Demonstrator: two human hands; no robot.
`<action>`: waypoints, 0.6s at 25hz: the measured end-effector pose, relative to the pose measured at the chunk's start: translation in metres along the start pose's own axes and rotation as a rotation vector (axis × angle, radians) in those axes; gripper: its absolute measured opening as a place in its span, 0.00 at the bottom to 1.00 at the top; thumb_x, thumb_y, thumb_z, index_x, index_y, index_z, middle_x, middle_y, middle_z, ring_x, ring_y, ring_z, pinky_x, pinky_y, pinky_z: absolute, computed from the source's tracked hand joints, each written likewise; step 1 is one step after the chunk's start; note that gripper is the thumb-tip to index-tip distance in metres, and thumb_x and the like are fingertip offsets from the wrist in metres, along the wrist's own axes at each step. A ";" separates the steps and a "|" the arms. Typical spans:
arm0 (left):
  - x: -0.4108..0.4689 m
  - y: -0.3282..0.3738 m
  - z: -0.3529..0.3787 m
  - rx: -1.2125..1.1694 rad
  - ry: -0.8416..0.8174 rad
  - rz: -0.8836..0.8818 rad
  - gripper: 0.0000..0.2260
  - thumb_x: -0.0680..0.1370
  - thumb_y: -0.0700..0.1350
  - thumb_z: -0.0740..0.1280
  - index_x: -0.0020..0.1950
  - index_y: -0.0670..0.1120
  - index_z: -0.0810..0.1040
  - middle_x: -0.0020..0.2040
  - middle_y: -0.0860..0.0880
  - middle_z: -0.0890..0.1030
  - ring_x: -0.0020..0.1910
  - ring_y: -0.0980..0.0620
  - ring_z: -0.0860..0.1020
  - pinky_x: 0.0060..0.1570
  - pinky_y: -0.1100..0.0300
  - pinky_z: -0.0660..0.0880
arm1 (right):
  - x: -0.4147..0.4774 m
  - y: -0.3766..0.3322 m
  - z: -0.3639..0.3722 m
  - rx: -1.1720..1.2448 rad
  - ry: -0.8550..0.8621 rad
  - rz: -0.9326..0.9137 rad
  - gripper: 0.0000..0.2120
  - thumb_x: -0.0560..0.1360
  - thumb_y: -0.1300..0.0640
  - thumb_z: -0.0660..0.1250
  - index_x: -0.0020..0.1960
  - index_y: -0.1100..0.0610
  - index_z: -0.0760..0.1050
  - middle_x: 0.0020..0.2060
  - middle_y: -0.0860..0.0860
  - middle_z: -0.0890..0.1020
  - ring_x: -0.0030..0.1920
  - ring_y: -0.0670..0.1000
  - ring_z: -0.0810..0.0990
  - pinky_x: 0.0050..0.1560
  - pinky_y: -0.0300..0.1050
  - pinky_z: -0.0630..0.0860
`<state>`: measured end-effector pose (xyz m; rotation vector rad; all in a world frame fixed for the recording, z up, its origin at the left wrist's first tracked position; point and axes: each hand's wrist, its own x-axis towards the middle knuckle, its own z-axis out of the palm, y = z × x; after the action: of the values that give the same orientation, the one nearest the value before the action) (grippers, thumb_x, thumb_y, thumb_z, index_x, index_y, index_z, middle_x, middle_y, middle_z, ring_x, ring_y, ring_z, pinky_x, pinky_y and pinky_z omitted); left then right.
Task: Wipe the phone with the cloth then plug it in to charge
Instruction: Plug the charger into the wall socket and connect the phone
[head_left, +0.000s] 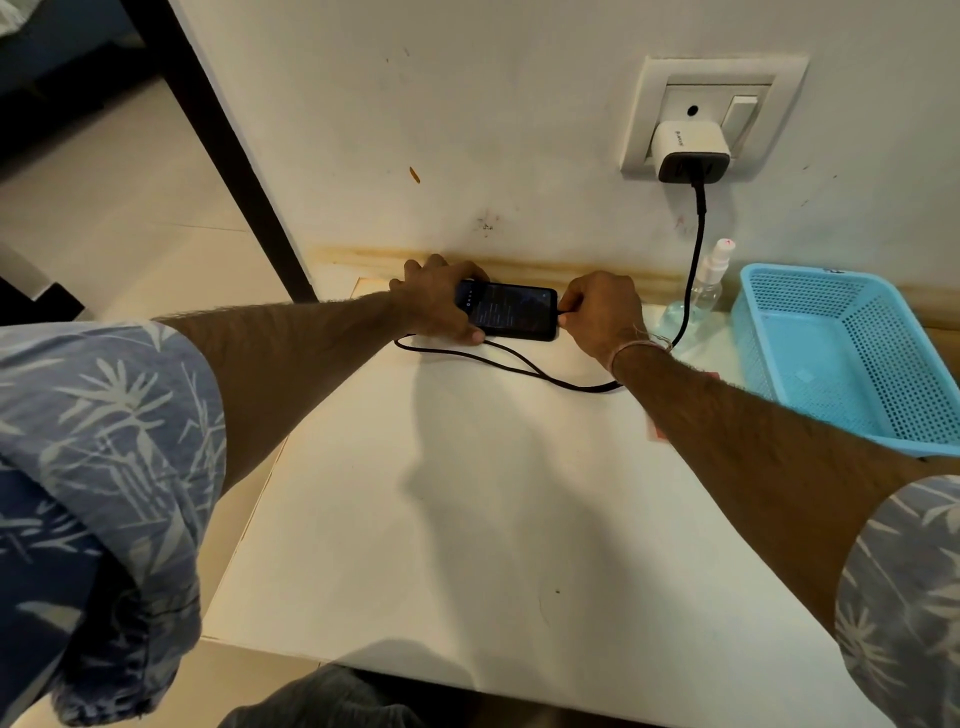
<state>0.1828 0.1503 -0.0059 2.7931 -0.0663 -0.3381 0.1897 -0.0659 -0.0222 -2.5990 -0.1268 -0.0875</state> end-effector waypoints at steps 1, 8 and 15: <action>0.000 -0.002 0.001 -0.011 0.006 0.005 0.34 0.69 0.55 0.79 0.73 0.58 0.69 0.68 0.44 0.69 0.69 0.39 0.63 0.68 0.44 0.64 | 0.000 0.000 -0.001 0.002 -0.003 -0.004 0.07 0.71 0.62 0.73 0.49 0.59 0.83 0.47 0.56 0.84 0.50 0.55 0.81 0.57 0.47 0.77; 0.002 -0.018 0.005 -0.104 0.025 0.045 0.34 0.67 0.59 0.80 0.70 0.61 0.70 0.66 0.46 0.69 0.69 0.41 0.63 0.69 0.42 0.63 | -0.002 0.003 -0.001 0.044 -0.003 -0.021 0.06 0.70 0.62 0.74 0.47 0.58 0.83 0.45 0.55 0.84 0.49 0.55 0.81 0.56 0.47 0.77; 0.004 -0.023 0.006 -0.233 0.007 0.054 0.38 0.58 0.64 0.79 0.66 0.64 0.72 0.62 0.50 0.68 0.67 0.43 0.63 0.69 0.41 0.65 | -0.001 0.006 -0.002 0.060 -0.005 -0.014 0.05 0.69 0.61 0.74 0.46 0.57 0.83 0.44 0.54 0.85 0.47 0.54 0.81 0.54 0.45 0.77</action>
<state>0.1850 0.1701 -0.0203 2.5565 -0.0936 -0.3027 0.1889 -0.0715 -0.0237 -2.5392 -0.1479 -0.0807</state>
